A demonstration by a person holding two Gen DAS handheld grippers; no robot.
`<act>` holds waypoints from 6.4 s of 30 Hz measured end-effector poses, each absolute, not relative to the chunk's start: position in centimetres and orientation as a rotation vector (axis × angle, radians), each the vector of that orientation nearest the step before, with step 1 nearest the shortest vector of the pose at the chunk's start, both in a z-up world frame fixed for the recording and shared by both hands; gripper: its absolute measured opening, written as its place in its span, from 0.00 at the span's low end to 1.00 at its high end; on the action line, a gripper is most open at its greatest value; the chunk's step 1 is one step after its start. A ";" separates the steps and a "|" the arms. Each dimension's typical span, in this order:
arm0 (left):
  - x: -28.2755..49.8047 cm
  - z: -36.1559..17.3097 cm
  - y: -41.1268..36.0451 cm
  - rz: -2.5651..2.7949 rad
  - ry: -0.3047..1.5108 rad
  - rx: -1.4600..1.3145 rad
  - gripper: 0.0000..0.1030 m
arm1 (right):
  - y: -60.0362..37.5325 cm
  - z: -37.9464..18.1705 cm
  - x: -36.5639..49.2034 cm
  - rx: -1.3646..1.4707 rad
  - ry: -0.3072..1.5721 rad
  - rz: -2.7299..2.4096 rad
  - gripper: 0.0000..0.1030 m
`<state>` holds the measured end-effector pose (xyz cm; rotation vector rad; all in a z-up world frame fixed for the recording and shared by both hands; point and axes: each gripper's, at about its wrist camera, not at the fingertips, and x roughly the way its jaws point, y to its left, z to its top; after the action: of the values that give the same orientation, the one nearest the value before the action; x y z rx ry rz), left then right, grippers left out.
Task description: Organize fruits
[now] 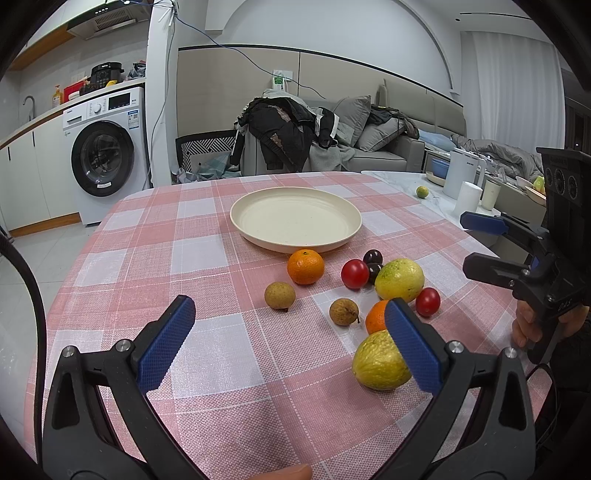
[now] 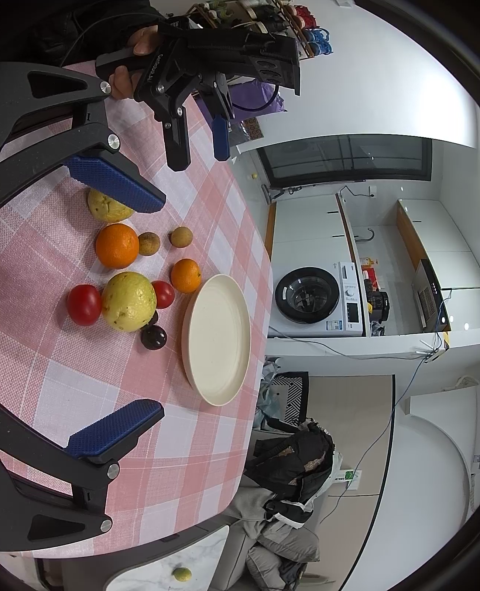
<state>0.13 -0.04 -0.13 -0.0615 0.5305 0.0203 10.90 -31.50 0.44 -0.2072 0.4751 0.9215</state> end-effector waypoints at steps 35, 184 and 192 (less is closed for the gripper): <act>0.1 -0.1 0.0 0.021 0.531 -0.062 0.99 | -31.5 0.4 10.9 -0.207 0.477 0.922 1.00; 16.0 0.9 3.3 -0.013 0.656 -0.127 0.48 | -24.3 0.9 22.2 -0.216 0.790 0.805 0.31; 19.0 -0.4 3.4 0.002 0.684 -0.119 0.48 | -23.3 0.2 24.5 -0.174 0.781 0.810 0.31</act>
<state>19.04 3.35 -0.40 -0.1186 0.6835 0.0018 24.47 -23.29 0.21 -0.1741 0.7810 0.8103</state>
